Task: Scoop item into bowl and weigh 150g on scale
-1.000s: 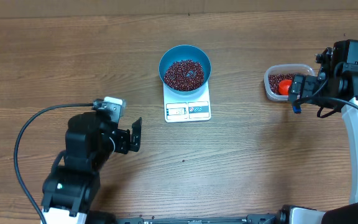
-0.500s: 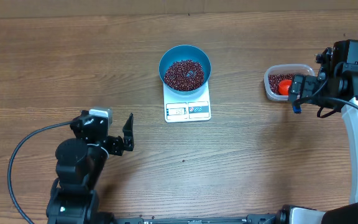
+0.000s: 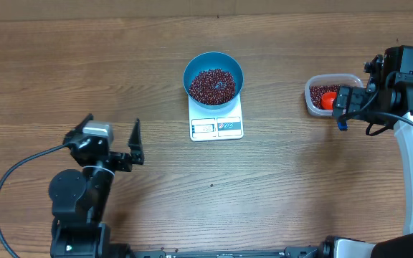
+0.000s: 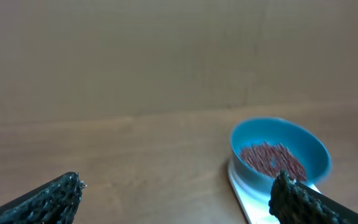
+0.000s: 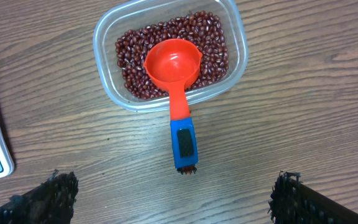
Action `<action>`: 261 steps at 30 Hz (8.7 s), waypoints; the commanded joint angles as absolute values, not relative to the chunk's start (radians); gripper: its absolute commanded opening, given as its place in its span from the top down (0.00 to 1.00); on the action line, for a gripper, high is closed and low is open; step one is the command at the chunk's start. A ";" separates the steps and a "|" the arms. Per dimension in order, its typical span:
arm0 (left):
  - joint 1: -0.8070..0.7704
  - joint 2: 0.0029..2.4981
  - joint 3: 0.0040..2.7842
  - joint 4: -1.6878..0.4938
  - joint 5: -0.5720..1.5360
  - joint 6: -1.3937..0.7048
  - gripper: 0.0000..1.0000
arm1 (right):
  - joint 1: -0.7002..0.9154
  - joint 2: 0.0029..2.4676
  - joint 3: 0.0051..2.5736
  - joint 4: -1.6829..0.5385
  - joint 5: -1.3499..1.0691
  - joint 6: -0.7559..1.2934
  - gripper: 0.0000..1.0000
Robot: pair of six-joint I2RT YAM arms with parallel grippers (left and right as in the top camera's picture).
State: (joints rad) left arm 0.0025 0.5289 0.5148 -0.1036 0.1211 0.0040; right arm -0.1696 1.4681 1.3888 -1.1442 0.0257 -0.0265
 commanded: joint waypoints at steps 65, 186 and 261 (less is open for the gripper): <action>0.113 0.002 0.004 -0.084 0.011 0.102 0.00 | -0.173 1.456 1.418 -1.139 0.021 -0.031 0.00; 0.113 0.004 0.004 -0.078 0.012 0.128 0.00 | -0.156 0.326 0.265 0.181 -0.229 0.064 0.00; 0.113 0.004 0.004 -0.078 0.012 0.128 0.01 | -0.098 0.002 0.008 -0.080 -0.105 0.057 0.00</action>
State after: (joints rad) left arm 0.1059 0.0147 0.0082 -0.0757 0.0208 0.1089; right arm -0.1040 0.0109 0.0185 -0.0799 -0.1219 0.0338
